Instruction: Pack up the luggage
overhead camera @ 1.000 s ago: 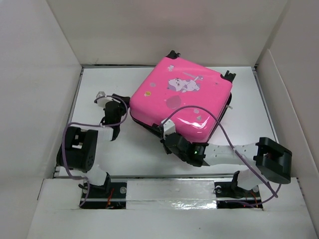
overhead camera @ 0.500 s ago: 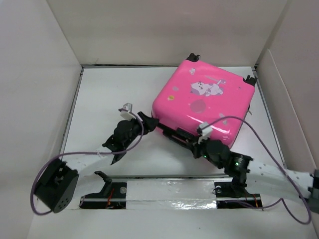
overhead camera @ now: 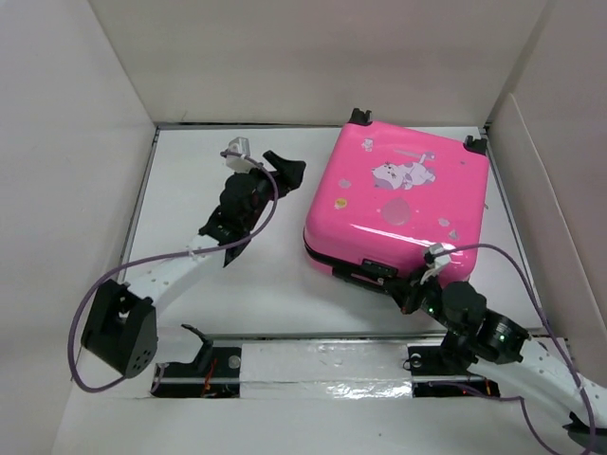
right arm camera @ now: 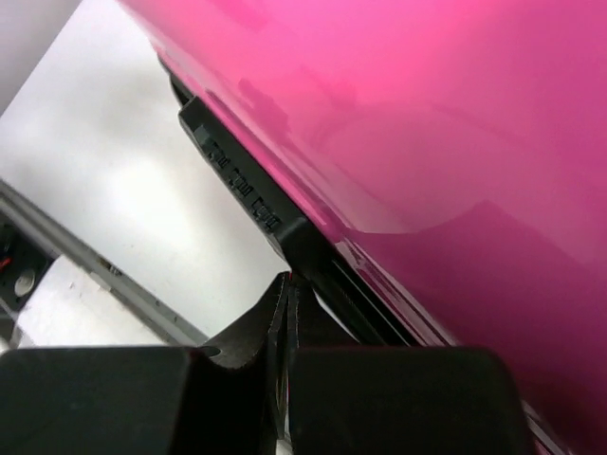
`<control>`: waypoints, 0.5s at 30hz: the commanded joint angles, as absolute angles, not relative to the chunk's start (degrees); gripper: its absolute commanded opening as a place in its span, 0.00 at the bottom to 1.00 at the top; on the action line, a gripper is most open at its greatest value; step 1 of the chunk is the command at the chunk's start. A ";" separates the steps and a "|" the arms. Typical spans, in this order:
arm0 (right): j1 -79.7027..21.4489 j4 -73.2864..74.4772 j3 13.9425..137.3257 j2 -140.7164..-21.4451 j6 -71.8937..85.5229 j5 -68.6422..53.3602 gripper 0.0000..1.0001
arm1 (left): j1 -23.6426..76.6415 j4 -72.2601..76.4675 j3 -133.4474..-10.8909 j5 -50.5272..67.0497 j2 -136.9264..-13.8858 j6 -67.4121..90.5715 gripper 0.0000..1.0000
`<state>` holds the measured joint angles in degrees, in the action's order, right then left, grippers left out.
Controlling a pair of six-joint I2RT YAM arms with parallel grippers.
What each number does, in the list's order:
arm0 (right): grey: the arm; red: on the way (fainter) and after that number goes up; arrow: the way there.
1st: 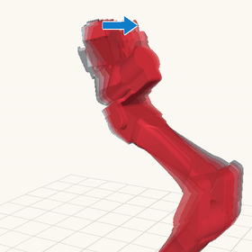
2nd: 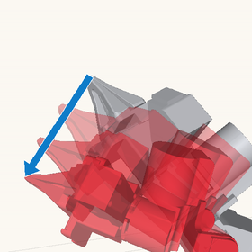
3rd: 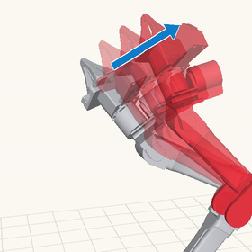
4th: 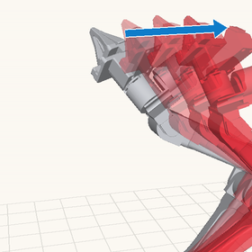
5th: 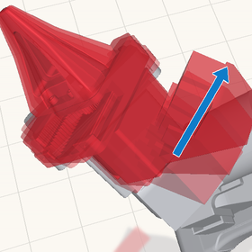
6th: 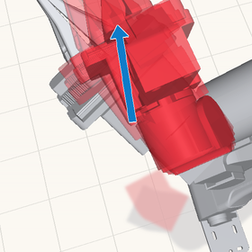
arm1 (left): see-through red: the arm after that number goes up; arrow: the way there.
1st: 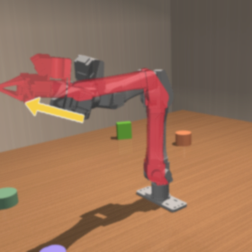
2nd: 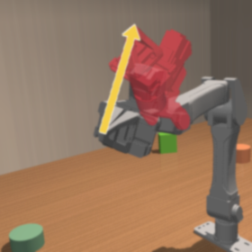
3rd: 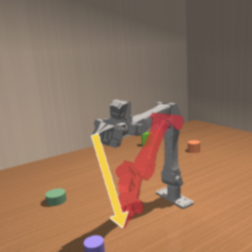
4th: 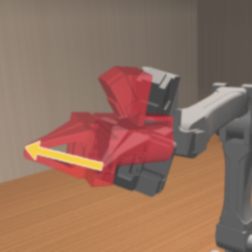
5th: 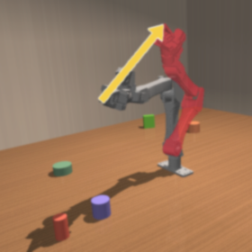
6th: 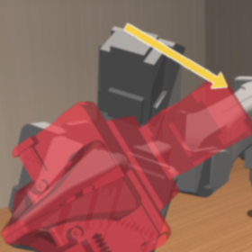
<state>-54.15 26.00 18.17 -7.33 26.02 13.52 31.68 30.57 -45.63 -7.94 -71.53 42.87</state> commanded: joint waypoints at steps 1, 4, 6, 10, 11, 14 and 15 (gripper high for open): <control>-54.32 8.30 17.32 -19.34 26.64 1.87 0.00 | 30.76 28.82 -50.18 -7.04 -75.84 39.46 0.70; -57.47 -6.73 20.20 -33.79 22.35 -1.67 0.00 | 29.02 31.89 -45.89 -7.56 -74.63 41.13 0.70; -59.75 -13.69 27.72 -49.17 19.18 -2.19 0.00 | 26.90 32.95 -40.89 -8.08 -71.38 42.27 0.70; -63.54 -18.19 43.13 -70.45 11.53 -4.84 0.00 | 24.43 32.35 -34.20 -10.45 -64.18 43.50 0.70; -63.54 -18.63 45.50 -75.71 11.17 -4.31 0.00 | 24.43 32.00 -32.28 -10.89 -61.72 43.42 0.70; -64.77 -21.69 48.87 -79.88 12.30 -4.05 0.00 | 23.38 29.80 -30.94 -11.95 -59.42 42.72 0.70; -64.78 -22.06 48.52 -79.54 12.83 -3.00 0.00 | 23.38 29.45 -30.85 -11.78 -59.15 42.45 0.71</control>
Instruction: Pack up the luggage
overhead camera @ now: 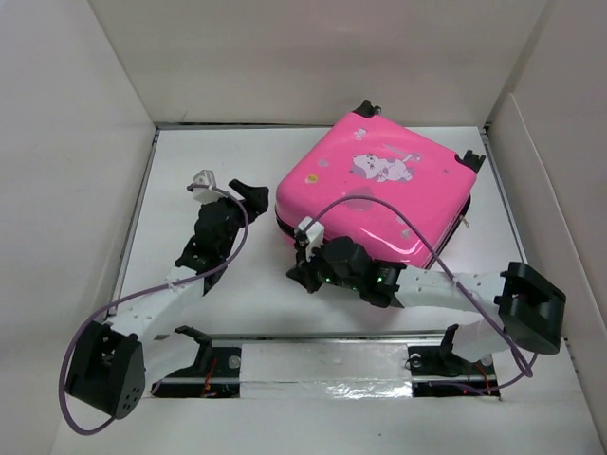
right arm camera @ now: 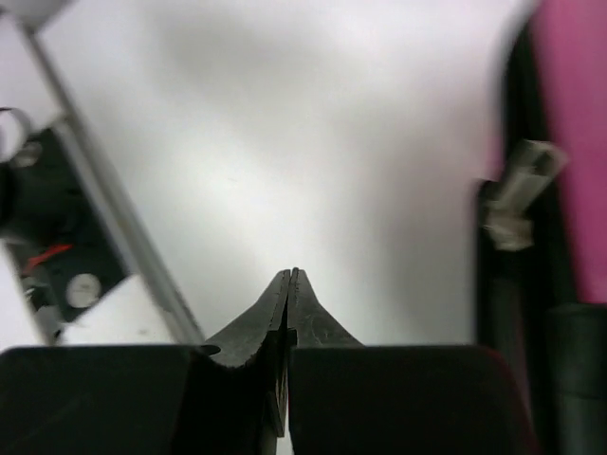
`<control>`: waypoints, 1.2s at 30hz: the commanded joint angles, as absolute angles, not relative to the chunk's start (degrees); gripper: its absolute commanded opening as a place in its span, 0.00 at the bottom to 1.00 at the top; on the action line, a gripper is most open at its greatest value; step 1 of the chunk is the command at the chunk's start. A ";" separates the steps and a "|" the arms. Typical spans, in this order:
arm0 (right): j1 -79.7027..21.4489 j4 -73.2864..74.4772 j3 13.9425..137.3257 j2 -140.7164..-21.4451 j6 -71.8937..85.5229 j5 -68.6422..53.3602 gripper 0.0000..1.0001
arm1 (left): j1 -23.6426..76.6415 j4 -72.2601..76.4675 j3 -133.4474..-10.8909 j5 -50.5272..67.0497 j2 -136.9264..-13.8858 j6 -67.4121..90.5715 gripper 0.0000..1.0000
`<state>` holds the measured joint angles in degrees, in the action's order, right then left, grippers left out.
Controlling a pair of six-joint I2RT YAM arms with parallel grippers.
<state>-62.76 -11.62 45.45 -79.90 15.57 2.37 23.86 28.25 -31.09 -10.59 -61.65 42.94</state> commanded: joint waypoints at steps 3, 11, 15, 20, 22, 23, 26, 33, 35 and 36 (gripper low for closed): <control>-65.48 -20.84 44.75 -74.83 15.38 1.83 0.42 | 22.32 29.18 -30.32 -11.86 -59.33 42.10 0.71; -64.61 5.68 43.07 -47.35 15.81 23.38 0.43 | 18.28 35.50 -30.58 -7.04 -64.76 44.12 0.71; -47.24 16.07 42.36 -36.23 19.24 35.06 0.00 | 17.23 36.12 -33.22 -5.89 -69.07 43.86 0.71; -16.92 20.13 41.75 -32.08 17.49 38.50 0.00 | 17.23 38.84 -35.77 -3.26 -75.13 44.38 0.70; -9.35 17.94 40.35 -33.92 16.79 34.56 0.00 | 17.23 39.20 -36.82 -2.90 -76.90 44.39 0.70; -2.27 16.45 39.30 -35.14 17.40 29.23 0.00 | 17.23 39.29 -38.13 -2.73 -78.47 44.30 0.70; 9.18 10.84 36.40 -40.24 17.58 16.33 0.00 | 17.23 39.02 -40.68 -1.67 -81.63 43.77 0.69; 11.01 0.72 38.40 -58.16 14.42 -10.14 0.00 | 19.32 40.17 -42.45 3.25 -86.22 43.07 0.67; 8.28 -2.46 40.42 -63.95 13.54 -13.08 0.00 | 20.12 40.87 -40.79 3.34 -85.78 42.63 0.67; 6.70 -2.72 41.65 -65.55 13.10 -13.27 0.00 | 20.13 41.65 -39.82 4.21 -85.61 42.97 0.66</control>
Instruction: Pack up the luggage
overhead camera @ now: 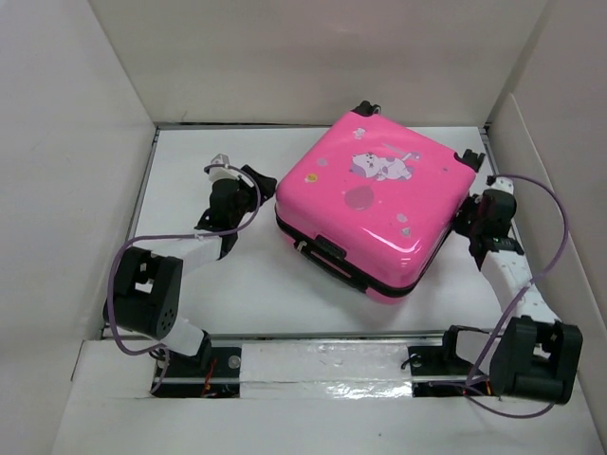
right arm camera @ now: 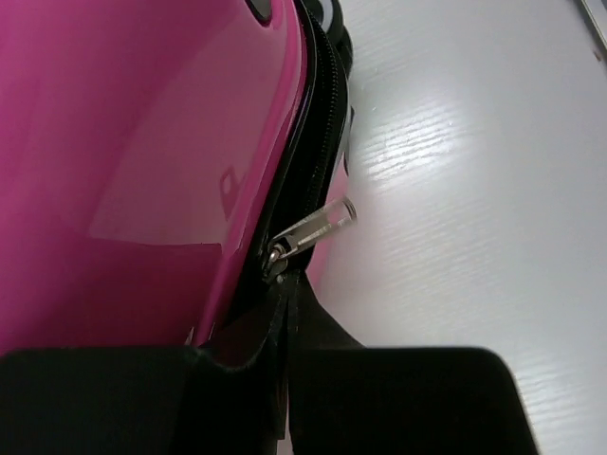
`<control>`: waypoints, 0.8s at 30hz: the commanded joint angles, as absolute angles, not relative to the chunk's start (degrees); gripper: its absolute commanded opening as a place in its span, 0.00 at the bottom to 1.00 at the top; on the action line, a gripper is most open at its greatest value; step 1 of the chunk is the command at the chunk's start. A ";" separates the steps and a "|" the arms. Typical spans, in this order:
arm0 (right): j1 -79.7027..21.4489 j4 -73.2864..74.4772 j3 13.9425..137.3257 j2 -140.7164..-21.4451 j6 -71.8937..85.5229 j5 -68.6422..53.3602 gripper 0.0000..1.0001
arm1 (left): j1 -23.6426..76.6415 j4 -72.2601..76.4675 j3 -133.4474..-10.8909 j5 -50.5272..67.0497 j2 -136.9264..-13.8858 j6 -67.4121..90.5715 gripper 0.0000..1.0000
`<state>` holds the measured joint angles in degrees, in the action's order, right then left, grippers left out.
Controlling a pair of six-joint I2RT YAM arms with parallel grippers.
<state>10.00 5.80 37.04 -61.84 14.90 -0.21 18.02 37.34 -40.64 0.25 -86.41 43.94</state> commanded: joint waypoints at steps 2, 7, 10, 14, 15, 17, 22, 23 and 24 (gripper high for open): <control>1.69 -3.77 45.86 -68.89 11.44 -13.62 0.00 | 20.13 43.59 -36.24 5.01 -83.86 43.68 0.65; -6.14 -0.63 58.86 -82.67 5.99 -16.26 0.00 | 20.13 45.09 -28.40 4.83 -77.01 43.07 0.63; -10.36 -0.18 65.99 -88.57 5.01 -18.27 0.00 | 20.13 43.42 -24.97 5.53 -71.47 41.93 0.63; -12.74 1.74 73.28 -94.37 4.66 -21.53 0.00 | 20.13 42.01 -19.71 7.73 -62.87 41.84 0.61; -13.27 2.28 76.26 -95.26 4.48 -20.84 0.00 | 20.65 41.92 -18.82 7.82 -61.62 42.01 0.61; -13.27 4.73 78.91 -97.38 3.87 -20.83 0.01 | 20.65 41.92 -16.88 9.92 -58.72 42.80 0.60; -8.54 5.27 77.54 -92.39 4.57 -19.25 0.16 | 22.23 42.01 -15.82 12.92 -56.69 43.15 0.60; -7.92 5.36 76.21 -90.55 4.48 -18.55 0.28 | 22.93 42.01 -15.91 12.57 -56.60 43.07 0.60; -7.39 5.19 74.55 -86.00 4.22 -16.80 0.37 | 23.72 42.10 -16.08 12.13 -56.78 43.07 0.60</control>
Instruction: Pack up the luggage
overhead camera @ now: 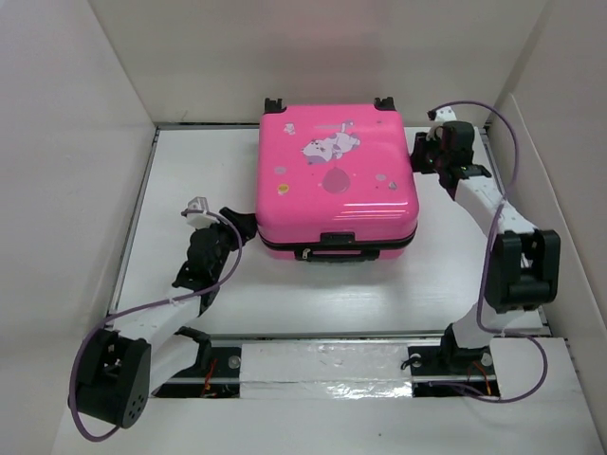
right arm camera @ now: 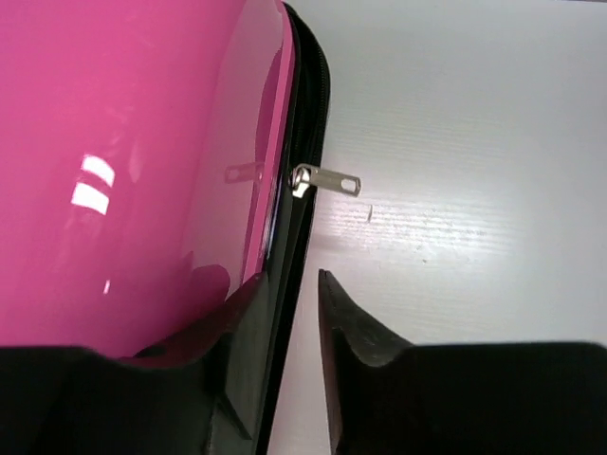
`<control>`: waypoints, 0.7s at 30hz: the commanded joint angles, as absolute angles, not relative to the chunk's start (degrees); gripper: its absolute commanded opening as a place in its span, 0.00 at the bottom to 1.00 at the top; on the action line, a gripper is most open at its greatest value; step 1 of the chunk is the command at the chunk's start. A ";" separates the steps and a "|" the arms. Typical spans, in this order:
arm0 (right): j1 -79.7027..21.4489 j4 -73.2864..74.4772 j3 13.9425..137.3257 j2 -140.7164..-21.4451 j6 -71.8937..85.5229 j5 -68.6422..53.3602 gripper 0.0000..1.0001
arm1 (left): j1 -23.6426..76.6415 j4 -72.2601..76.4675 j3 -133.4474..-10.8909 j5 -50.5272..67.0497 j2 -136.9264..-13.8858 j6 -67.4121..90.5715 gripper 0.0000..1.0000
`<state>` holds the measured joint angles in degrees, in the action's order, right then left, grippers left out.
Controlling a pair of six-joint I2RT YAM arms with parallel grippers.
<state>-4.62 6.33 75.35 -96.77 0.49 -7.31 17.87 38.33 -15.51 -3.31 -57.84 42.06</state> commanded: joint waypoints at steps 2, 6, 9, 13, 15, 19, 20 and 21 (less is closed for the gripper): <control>-6.33 5.10 69.12 -80.62 3.87 -14.51 0.57 | 26.88 42.10 -16.87 10.12 -56.86 43.15 0.60; -6.93 7.29 59.87 -64.99 3.16 -8.90 0.66 | 31.02 42.19 -17.84 6.33 -56.69 43.85 0.60; -13.85 6.34 49.80 -47.35 6.75 -8.51 0.15 | 32.34 44.37 -18.19 5.89 -57.83 44.99 0.60; -29.15 1.93 37.20 -39.47 11.24 -9.68 0.00 | 35.32 45.35 -19.16 4.75 -59.23 45.53 0.59; -35.83 3.95 34.47 -38.15 13.79 -1.20 0.00 | 37.25 45.53 -19.86 3.52 -59.50 45.61 0.59; -52.69 6.32 29.81 -36.57 17.66 13.16 0.23 | 38.32 43.16 -20.04 0.88 -56.52 45.18 0.56; -54.47 6.50 29.19 -36.48 18.71 15.53 0.39 | 38.32 42.02 -19.95 -0.34 -54.43 44.83 0.56; -55.80 6.50 28.74 -36.47 19.16 19.04 0.44 | 38.32 40.62 -19.95 -2.18 -53.27 43.69 0.56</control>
<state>-51.75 7.31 28.86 -37.95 15.31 5.96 37.60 39.44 -16.97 0.12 -57.54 44.58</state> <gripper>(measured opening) 0.411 0.562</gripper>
